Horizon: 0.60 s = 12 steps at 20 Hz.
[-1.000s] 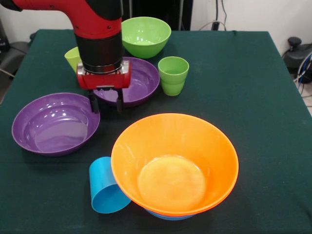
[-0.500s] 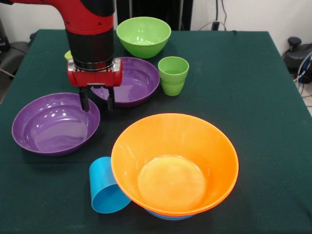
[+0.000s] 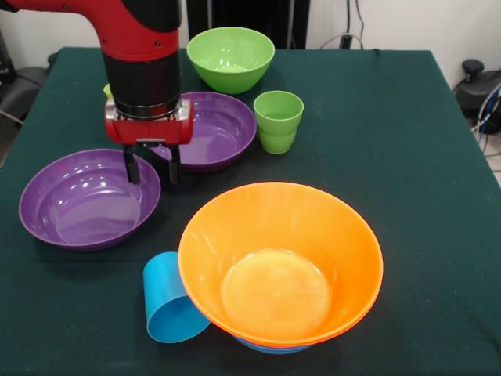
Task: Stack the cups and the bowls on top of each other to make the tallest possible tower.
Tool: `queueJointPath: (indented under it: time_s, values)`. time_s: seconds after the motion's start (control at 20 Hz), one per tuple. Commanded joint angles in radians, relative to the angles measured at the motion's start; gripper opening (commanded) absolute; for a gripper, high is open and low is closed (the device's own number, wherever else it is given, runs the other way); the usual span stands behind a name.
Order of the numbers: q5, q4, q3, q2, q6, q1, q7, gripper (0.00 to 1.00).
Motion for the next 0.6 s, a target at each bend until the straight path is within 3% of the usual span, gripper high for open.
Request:
queueJointPath:
  time_s: [0.05, 0.6]
  values:
    - [-0.081, -0.064, -0.025, 0.106, -0.117, 0.030, 0.029, 1.00]
    - [-0.073, -0.141, -0.048, 0.207, -0.173, 0.036, 0.006, 1.00]
